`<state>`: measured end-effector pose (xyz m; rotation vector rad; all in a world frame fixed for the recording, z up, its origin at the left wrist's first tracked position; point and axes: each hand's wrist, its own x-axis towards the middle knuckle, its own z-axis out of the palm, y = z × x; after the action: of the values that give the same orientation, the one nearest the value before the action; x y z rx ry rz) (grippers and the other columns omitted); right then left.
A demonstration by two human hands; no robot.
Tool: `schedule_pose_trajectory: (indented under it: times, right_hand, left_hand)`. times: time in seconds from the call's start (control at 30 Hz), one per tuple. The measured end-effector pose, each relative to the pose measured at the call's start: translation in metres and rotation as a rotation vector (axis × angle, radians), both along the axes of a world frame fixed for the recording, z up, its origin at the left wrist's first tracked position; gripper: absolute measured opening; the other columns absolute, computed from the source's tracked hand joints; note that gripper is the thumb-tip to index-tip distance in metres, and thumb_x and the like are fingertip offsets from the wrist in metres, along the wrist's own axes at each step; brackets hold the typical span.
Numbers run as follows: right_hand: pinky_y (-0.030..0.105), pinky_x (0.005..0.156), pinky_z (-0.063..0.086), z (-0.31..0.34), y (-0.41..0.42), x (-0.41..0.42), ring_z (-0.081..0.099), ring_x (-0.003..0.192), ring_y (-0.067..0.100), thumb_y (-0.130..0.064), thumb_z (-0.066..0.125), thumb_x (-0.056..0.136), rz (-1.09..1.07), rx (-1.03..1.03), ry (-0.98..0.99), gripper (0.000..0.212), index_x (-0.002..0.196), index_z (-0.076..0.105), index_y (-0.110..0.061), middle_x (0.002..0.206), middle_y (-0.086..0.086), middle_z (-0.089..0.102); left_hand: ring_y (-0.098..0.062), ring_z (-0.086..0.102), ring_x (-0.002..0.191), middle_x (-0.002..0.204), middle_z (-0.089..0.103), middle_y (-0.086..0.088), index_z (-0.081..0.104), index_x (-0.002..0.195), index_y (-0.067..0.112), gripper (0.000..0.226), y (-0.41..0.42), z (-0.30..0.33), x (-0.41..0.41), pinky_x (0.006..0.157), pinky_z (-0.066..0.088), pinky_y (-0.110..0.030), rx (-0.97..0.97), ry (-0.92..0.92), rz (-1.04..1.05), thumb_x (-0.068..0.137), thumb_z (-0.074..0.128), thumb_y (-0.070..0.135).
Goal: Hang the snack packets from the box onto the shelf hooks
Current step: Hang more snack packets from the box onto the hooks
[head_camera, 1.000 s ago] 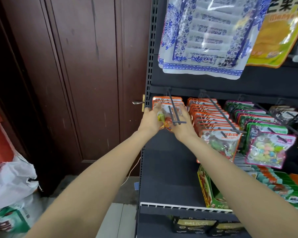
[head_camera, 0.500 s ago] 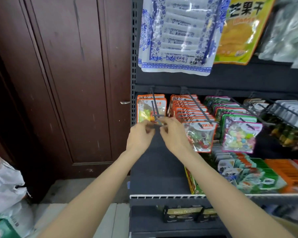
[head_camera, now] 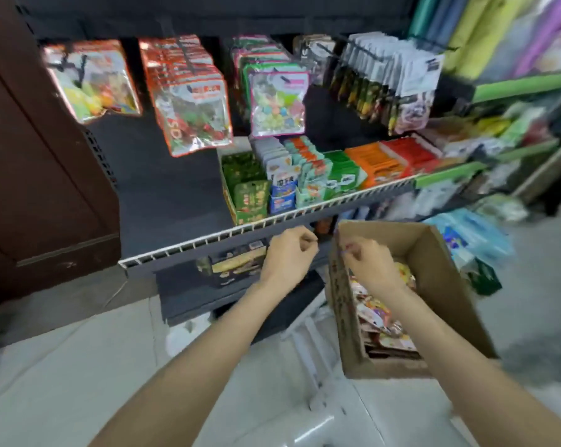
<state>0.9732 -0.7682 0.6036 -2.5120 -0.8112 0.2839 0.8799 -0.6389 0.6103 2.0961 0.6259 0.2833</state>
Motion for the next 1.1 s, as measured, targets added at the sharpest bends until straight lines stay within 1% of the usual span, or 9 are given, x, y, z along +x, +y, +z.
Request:
schedule_pose_trajectory:
  times: [0.17, 0.3, 0.4, 0.5, 0.6, 0.7, 0.77, 0.93, 1.1]
  right_hand:
    - [0.031, 0.084, 0.042, -0.059, -0.100, 0.062, 0.058, 0.112, 0.030, -0.015, 0.058, 0.090, -0.064, -0.174, 0.201, 0.033, 0.121, 0.059, -0.007, 0.118, 0.015, 0.064]
    - [0.029, 0.091, 0.039, -0.097, -0.146, 0.098, 0.053, 0.118, 0.023, -0.019, 0.063, 0.088, 0.014, -0.216, 0.369, 0.047, 0.131, 0.048, -0.006, 0.120, 0.010, 0.059]
    - [0.036, 0.103, 0.039, -0.134, -0.160, 0.117, 0.048, 0.123, 0.028, -0.023, 0.071, 0.080, 0.114, -0.233, 0.453, 0.056, 0.131, 0.049, -0.013, 0.130, 0.011, 0.054]
    - [0.038, 0.107, 0.036, -0.170, -0.164, 0.135, 0.041, 0.130, 0.032, -0.027, 0.061, 0.088, 0.155, -0.284, 0.481, 0.055, 0.138, 0.043, -0.014, 0.140, 0.014, 0.046]
    - [0.033, 0.106, 0.031, -0.170, -0.159, 0.150, 0.034, 0.134, 0.031, -0.022, 0.048, 0.096, 0.110, -0.293, 0.366, 0.049, 0.141, 0.035, -0.007, 0.144, 0.015, 0.038]
    - [0.036, 0.107, 0.032, -0.178, -0.150, 0.170, 0.033, 0.134, 0.036, -0.016, 0.049, 0.095, 0.050, -0.262, 0.293, 0.054, 0.144, 0.030, -0.008, 0.150, 0.018, 0.024]
    - [0.036, 0.111, 0.026, -0.184, -0.142, 0.182, 0.023, 0.140, 0.035, -0.013, 0.051, 0.093, 0.082, -0.291, 0.284, 0.059, 0.146, 0.025, -0.010, 0.155, 0.017, 0.013]
    - [0.038, 0.107, 0.033, -0.191, -0.125, 0.199, 0.018, 0.143, 0.032, 0.005, 0.047, 0.088, 0.242, -0.460, 0.221, 0.086, 0.150, 0.003, -0.035, 0.158, 0.014, 0.002]
    - [0.040, 0.082, 0.049, -0.198, -0.116, 0.193, 0.052, 0.116, 0.038, 0.000, 0.051, 0.088, 0.352, -0.633, -0.068, 0.077, 0.150, 0.011, -0.025, 0.144, 0.023, 0.032]
  left_hand:
    - [-0.022, 0.061, 0.104, 0.113, 0.065, -0.010, 0.063, 0.115, 0.009, 0.025, -0.086, -0.050, 0.068, 0.087, 0.049, -0.031, 0.022, 0.204, -0.137, 0.093, 0.053, 0.014]
    - [-0.029, 0.053, 0.116, 0.130, 0.054, -0.016, 0.054, 0.119, 0.010, 0.034, -0.134, -0.093, 0.111, 0.090, 0.041, -0.032, 0.109, 0.452, -0.376, 0.090, 0.060, 0.026]
    - [-0.029, 0.054, 0.112, 0.124, 0.056, -0.014, 0.053, 0.124, 0.006, 0.054, -0.157, -0.123, 0.122, 0.086, 0.044, -0.031, 0.057, 0.614, -0.448, 0.079, 0.074, 0.027]
    - [-0.029, 0.039, 0.130, 0.143, 0.041, -0.013, 0.038, 0.141, 0.008, 0.081, -0.164, -0.145, 0.124, 0.104, 0.037, -0.032, 0.084, 0.674, -0.453, 0.074, 0.077, 0.033]
    - [-0.028, 0.034, 0.134, 0.147, 0.037, -0.013, 0.031, 0.144, 0.008, 0.088, -0.165, -0.155, 0.126, 0.107, 0.034, -0.033, 0.154, 0.726, -0.489, 0.075, 0.076, 0.039]
    - [-0.028, 0.056, 0.103, 0.112, 0.059, -0.014, 0.057, 0.112, 0.006, 0.038, -0.171, -0.154, 0.128, 0.075, 0.045, -0.029, 0.278, 0.744, -0.537, 0.084, 0.067, 0.029]
    - [-0.029, 0.059, 0.097, 0.105, 0.062, -0.014, 0.062, 0.106, 0.005, 0.021, -0.174, -0.149, 0.130, 0.067, 0.041, -0.030, 0.440, 0.745, -0.574, 0.090, 0.053, 0.016]
    - [-0.027, 0.054, 0.113, 0.124, 0.057, -0.008, 0.061, 0.117, 0.014, 0.028, -0.160, -0.155, 0.132, 0.085, 0.050, -0.039, 0.407, 0.674, -0.503, 0.091, 0.053, 0.022]
    - [-0.025, 0.022, 0.142, 0.158, 0.012, -0.008, 0.020, 0.149, 0.012, 0.094, -0.150, -0.171, 0.134, 0.109, 0.035, -0.039, 0.276, 0.795, -0.573, 0.077, 0.072, 0.045]
